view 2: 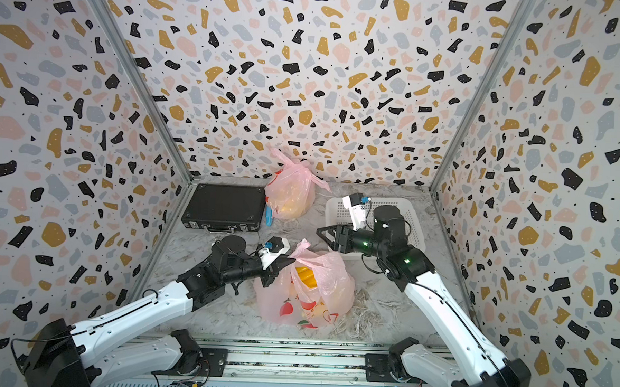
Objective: Place the banana into a plastic bag & tie a knot
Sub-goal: Cross the plastic bag at the center of the board.
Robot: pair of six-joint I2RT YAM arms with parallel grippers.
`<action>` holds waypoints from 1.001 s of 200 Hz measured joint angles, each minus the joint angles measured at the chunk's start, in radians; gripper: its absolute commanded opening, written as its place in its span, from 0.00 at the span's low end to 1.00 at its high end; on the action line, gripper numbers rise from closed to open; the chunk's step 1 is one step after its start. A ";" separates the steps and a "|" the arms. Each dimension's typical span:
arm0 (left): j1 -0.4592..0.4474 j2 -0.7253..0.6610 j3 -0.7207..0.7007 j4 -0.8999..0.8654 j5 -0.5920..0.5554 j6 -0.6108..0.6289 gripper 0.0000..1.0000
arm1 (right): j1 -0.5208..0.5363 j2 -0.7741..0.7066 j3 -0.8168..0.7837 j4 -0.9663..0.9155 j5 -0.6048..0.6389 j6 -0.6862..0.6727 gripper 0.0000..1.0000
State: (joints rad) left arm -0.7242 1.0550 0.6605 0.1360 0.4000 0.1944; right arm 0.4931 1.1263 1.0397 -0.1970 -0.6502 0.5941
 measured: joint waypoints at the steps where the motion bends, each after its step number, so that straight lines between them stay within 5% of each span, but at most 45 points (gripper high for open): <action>1: 0.000 0.000 0.000 0.000 0.001 0.001 0.00 | 0.000 0.007 0.000 0.003 -0.006 0.003 0.59; 88: 0.048 0.014 0.006 -0.006 0.150 0.033 0.00 | 0.047 0.163 0.001 0.122 -0.277 0.022 0.63; 156: 0.066 0.050 0.023 -0.010 0.202 0.039 0.00 | 0.112 0.197 0.060 0.023 -0.318 -0.109 0.66; 200: 0.074 0.050 0.023 -0.011 0.214 0.040 0.00 | 0.127 0.203 0.074 -0.116 -0.274 -0.240 0.57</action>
State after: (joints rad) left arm -0.6498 1.1053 0.6834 0.1246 0.6140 0.2340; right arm 0.6205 1.3296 1.1137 -0.3134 -0.9237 0.3538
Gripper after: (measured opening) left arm 0.047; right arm 0.577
